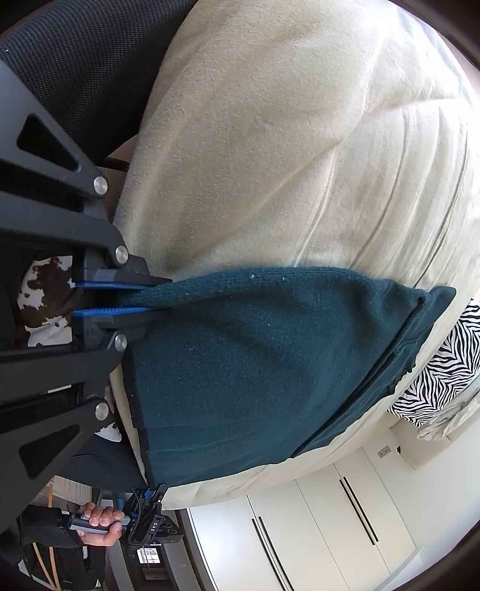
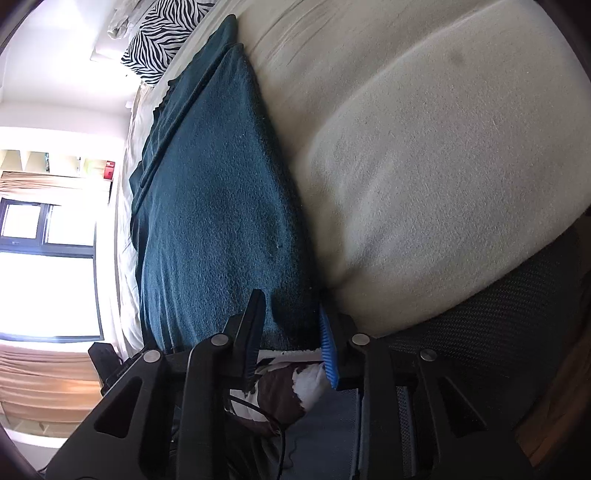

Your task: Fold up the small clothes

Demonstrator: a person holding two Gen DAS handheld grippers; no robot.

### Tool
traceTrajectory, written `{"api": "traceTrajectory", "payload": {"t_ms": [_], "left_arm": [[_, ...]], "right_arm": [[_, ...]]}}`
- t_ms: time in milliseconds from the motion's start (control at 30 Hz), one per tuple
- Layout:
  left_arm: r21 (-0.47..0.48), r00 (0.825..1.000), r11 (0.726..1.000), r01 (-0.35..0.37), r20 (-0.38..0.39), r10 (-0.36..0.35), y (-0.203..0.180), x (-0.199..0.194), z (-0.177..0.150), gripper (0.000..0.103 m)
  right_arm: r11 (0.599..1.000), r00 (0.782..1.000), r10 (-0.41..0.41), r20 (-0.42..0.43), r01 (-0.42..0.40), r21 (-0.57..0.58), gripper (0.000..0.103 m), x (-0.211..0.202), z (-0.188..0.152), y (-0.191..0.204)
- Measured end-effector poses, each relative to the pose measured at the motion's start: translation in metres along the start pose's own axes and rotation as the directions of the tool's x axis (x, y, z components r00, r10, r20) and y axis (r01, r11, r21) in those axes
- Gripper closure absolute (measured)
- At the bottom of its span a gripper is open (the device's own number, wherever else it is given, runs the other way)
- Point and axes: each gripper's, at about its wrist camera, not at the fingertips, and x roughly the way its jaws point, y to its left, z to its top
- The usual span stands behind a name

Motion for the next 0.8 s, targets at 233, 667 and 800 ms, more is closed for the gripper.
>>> {"api": "traceTrajectory", "payload": {"t_ms": [233,667,800], "left_arm": [[-0.054,0.991,0.991,0.126,0.05,-0.124,0.003,-0.019,0.007,0.096],[-0.131,0.895,0.9,0.416,0.235,-0.379,0.0,-0.056,0.037,0.096],[-0.125,0.878,0.89,0.438,0.274,-0.393,-0.002,-0.063,0.052,0.096]], "right_arm": [[0.996,0.994,0.084,0.076,-0.081,-0.039,0.096,-0.015,-0.003,0.011],[0.97,0.947,0.242,0.209,-0.229,-0.086,0.097,-0.046,0.024,0.049],[0.96,0.928,0.278,0.249,-0.262,-0.095,0.097,-0.046,0.041,0.065]]}}
